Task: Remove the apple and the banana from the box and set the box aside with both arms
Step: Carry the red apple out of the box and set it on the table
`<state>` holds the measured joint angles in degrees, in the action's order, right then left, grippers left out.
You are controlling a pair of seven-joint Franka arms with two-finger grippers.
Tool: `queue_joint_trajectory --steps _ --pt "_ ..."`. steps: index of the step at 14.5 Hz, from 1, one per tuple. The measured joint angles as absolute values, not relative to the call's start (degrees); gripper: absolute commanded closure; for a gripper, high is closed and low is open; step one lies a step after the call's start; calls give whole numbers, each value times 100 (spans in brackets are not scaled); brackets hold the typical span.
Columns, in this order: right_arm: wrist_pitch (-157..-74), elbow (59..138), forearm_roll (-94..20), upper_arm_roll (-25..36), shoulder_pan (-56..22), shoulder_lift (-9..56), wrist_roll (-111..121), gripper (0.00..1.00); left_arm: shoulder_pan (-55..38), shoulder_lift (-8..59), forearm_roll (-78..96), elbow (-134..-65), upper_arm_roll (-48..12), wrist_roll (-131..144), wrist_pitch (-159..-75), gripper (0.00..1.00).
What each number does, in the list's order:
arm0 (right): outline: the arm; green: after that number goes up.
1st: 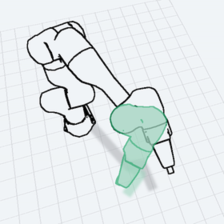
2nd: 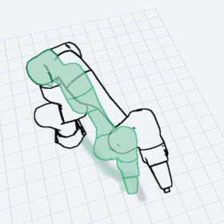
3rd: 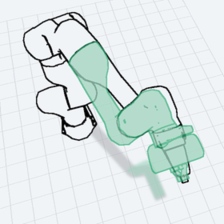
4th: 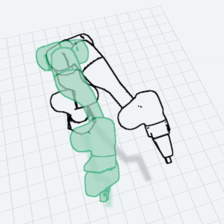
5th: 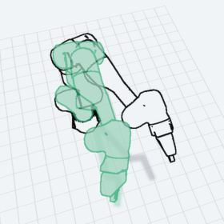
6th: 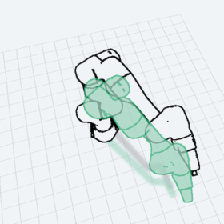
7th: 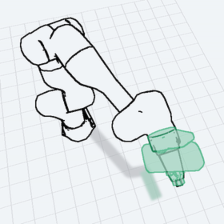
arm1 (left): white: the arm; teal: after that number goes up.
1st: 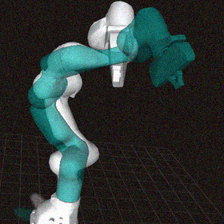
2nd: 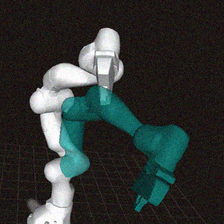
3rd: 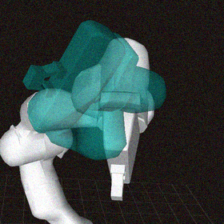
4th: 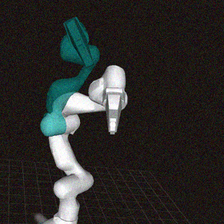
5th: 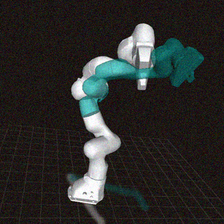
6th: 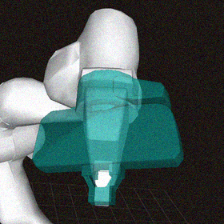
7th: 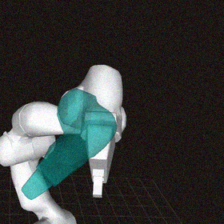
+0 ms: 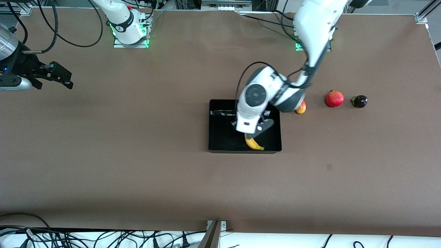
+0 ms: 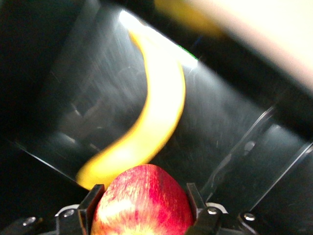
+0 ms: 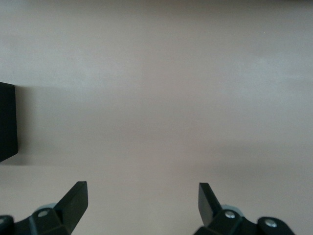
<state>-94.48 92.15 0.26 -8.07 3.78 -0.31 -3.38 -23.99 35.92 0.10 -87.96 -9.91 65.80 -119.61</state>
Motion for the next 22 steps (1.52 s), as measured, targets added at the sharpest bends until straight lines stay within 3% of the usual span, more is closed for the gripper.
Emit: queue_joint_trajectory --steps 3,8,16,17,18,19,22 --pt "-9447 9215 26 -807 378 -31 -338 0 -1066 3211 -14 -8687 -1268 4643 -11396 100" --pt "-9447 9214 27 -807 378 -31 -338 0 680 3706 -1025 -8780 -1421 2019 -11743 100" --pt "-9446 9214 27 -807 378 -31 -338 0 963 4456 -1789 -8994 -1373 1801 -13226 100" --pt "-9446 9214 27 -807 378 -31 -338 0 965 4503 -1832 -9001 -1349 1801 -13339 86" --pt "-9446 9214 27 -807 378 -31 -338 0 964 4500 -1843 -9004 -1336 1801 -13364 37" --pt "-9446 9214 27 -807 378 -31 -338 0 964 4500 -1846 -9005 -1325 1801 -13375 0" --pt "-9446 9214 27 -807 378 -31 -338 0 949 4496 -1850 -9010 -1301 1817 -13303 0"
